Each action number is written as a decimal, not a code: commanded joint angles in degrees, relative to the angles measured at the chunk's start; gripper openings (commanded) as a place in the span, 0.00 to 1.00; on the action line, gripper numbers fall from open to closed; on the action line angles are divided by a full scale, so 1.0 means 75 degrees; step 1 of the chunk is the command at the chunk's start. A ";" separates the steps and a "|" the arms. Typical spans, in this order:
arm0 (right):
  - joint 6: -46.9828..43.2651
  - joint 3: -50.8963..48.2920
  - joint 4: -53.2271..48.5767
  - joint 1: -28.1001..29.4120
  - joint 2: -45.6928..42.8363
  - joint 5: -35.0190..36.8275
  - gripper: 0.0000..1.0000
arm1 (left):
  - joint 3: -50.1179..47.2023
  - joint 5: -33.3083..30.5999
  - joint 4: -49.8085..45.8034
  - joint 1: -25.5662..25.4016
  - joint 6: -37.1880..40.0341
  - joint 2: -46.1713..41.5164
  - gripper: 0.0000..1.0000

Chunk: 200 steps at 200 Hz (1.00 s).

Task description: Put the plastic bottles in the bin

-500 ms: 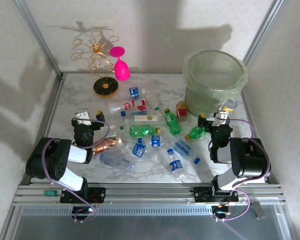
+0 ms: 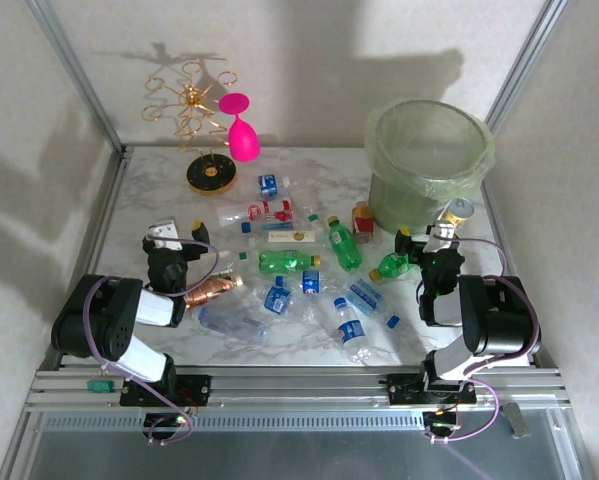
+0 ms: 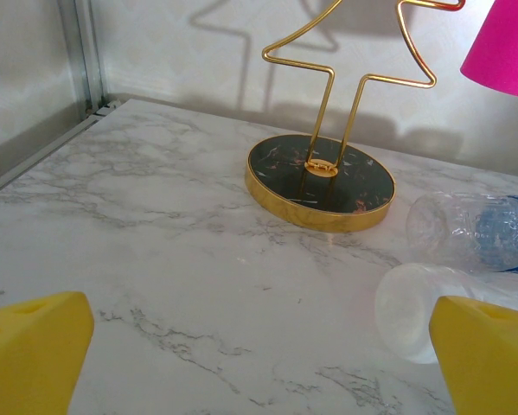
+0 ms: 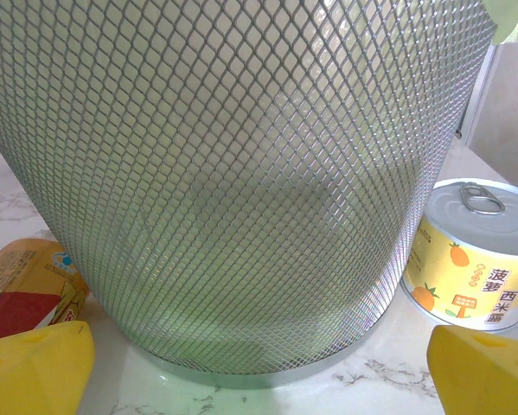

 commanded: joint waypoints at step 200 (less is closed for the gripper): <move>-0.0415 0.0973 -0.1954 0.0207 -0.0917 -0.0258 0.99 | -0.0316 -0.0721 0.0114 -0.0057 -0.0182 -0.0690 0.99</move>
